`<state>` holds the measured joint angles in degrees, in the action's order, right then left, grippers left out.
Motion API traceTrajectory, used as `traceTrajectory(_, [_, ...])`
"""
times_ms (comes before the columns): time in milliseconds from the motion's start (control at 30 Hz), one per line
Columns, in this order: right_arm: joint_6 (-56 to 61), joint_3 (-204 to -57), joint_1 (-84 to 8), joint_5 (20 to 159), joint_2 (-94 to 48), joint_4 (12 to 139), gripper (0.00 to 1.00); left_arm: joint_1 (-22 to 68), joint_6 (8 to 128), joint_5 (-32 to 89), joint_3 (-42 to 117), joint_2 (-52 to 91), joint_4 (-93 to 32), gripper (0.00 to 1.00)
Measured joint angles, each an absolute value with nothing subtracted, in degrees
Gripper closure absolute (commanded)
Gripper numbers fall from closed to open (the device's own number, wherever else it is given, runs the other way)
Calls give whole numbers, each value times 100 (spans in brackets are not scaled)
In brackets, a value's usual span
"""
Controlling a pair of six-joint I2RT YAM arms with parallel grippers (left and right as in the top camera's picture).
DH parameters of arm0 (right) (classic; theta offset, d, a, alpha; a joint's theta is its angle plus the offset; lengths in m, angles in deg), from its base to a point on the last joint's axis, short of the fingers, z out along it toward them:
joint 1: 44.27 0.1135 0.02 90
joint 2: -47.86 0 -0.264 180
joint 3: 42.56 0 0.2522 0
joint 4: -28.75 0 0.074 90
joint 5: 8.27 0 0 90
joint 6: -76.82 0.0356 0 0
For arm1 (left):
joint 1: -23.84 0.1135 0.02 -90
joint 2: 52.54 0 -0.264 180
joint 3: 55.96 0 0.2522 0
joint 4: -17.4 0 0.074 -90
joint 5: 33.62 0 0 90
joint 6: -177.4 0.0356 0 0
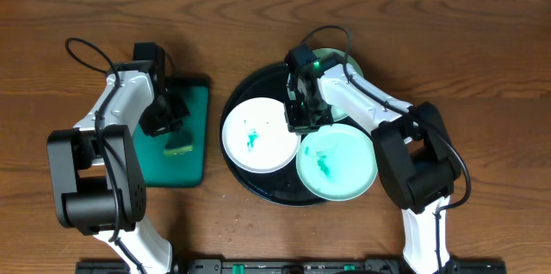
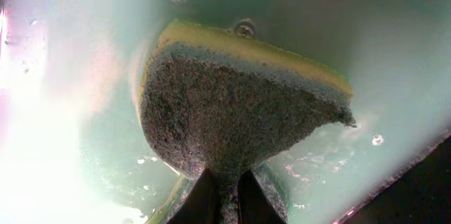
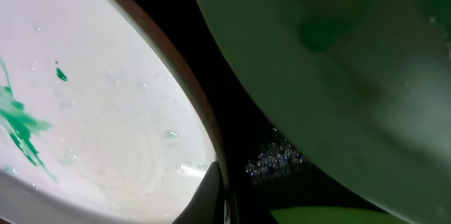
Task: Clean dirty plates on tray and stack at the side
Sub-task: 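Lower left gripper into the water and grasp the green sponge, then lift the wet sponge with the left gripper out of the water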
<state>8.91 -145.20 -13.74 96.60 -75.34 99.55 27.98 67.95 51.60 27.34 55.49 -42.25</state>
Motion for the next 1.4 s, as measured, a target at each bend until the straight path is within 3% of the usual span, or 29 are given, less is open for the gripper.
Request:
traceTrajectory(500, [891, -14520, -1374, 9671, -7534, 9987, 99, 2824, 6968, 5049, 2716, 5352, -4260, 93])
traceTrajectory(1000, [891, -14520, -1372, 9667, -7534, 9883, 99, 2811, 7335, 5689, 2673, 2085, -3862, 93])
traceTrajectory(1400, [891, -14520, -1372, 9665, -7534, 9865, 99, 2811, 7751, 5954, 2673, 1407, -3324, 93])
